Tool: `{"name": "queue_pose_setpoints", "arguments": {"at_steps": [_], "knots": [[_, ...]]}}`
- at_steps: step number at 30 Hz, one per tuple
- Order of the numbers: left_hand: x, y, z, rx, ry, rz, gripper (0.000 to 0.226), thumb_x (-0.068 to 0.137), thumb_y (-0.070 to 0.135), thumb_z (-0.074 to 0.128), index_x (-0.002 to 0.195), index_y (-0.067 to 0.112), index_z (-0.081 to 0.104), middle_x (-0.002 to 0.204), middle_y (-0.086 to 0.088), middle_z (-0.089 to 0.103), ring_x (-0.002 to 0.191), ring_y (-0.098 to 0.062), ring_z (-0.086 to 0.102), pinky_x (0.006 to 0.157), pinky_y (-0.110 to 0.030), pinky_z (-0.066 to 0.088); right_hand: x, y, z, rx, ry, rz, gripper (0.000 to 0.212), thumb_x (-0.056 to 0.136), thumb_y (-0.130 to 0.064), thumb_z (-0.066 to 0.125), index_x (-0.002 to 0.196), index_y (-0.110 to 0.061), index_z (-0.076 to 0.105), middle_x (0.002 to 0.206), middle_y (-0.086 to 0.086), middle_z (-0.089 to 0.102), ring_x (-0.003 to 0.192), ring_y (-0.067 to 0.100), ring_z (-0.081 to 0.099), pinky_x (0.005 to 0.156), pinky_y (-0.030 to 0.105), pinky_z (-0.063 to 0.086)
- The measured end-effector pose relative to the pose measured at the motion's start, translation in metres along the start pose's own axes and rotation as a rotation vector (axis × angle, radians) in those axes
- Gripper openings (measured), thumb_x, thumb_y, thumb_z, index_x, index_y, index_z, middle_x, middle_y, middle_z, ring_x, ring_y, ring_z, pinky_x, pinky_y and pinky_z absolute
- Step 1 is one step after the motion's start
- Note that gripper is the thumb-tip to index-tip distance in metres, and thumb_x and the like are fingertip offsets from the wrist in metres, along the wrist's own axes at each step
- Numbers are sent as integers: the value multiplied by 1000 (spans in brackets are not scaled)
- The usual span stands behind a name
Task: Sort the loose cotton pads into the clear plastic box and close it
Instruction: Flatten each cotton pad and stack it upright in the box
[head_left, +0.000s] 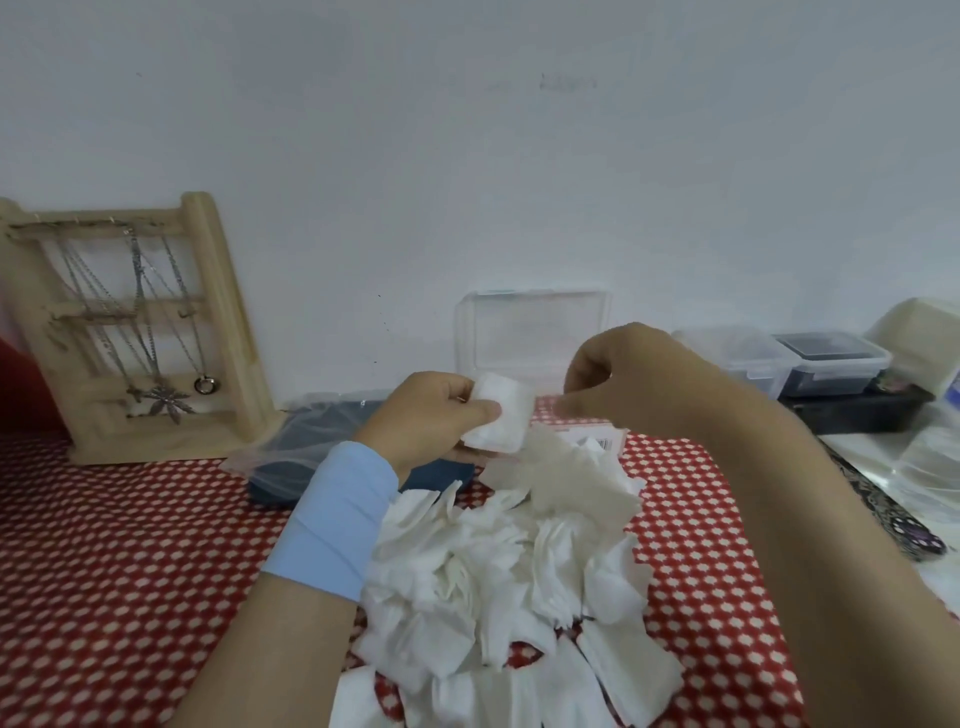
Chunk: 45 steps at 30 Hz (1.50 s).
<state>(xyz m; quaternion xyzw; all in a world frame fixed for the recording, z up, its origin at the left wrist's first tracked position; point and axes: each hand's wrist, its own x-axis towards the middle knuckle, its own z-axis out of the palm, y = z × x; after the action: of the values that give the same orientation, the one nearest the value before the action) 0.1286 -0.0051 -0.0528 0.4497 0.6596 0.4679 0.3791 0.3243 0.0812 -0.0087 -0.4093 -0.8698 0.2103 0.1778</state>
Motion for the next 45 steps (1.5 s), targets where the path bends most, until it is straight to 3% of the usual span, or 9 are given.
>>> {"name": "queue_pose_setpoints", "arguments": {"at_steps": [6,12,18,25,30,32,37,42,45], "knots": [[3,-2,5,-15,42,-13,6,93,9,68,95,14,67,105,-7,72,84,-25,76,75,-42,64,-9,-2,15,-353,-533,74,48,76,-30,86,121,-34,69,108,-16,64,102,12,63,99,35,52],[2,-2,3,-60,73,12,9,92,9,71,100,13,67,108,-5,72,84,-22,76,65,-32,63,-10,-1,6,-264,-468,-9,25,81,-33,82,104,-30,73,95,-17,63,92,9,62,86,27,52],[4,-4,7,-111,142,21,3,91,14,73,93,15,71,100,-4,74,87,-16,72,62,-24,61,0,11,6,279,-176,-22,17,85,-11,78,80,-15,63,65,-5,66,60,9,66,55,23,48],[6,-6,0,-19,213,47,0,92,15,71,92,15,71,101,-1,72,90,-17,71,64,-26,62,4,10,13,-1,-175,10,22,89,-46,71,89,-25,72,85,-8,72,81,13,68,75,29,55],[5,-3,0,24,185,60,3,92,16,70,90,18,70,99,2,72,88,-17,72,66,-28,63,-19,-6,-5,-254,-711,95,38,71,-57,83,102,-38,74,93,-15,77,78,3,74,94,36,55],[3,-1,3,36,168,61,3,93,15,70,91,18,69,97,5,71,86,-15,71,64,-27,62,-19,-11,4,-314,-787,70,45,69,-52,87,110,-39,73,100,-11,77,85,4,73,97,36,54],[-3,1,2,27,143,53,5,95,15,66,97,15,71,98,3,71,84,-14,71,61,-26,62,-19,-10,-2,-172,-684,-48,31,80,-39,83,110,-38,75,79,-26,71,86,6,68,84,23,51],[-5,-1,0,-37,163,24,11,96,17,65,102,12,73,106,-3,72,93,-21,71,66,-28,63,-5,9,8,177,-293,-11,10,81,-28,84,90,-31,81,88,-14,78,89,10,73,85,24,57],[-4,-1,0,-6,217,56,8,96,16,64,91,18,71,102,2,71,95,-19,69,74,-33,64,4,11,27,75,-152,5,19,78,-31,86,96,-33,77,89,-17,72,89,7,68,78,18,50]]}}
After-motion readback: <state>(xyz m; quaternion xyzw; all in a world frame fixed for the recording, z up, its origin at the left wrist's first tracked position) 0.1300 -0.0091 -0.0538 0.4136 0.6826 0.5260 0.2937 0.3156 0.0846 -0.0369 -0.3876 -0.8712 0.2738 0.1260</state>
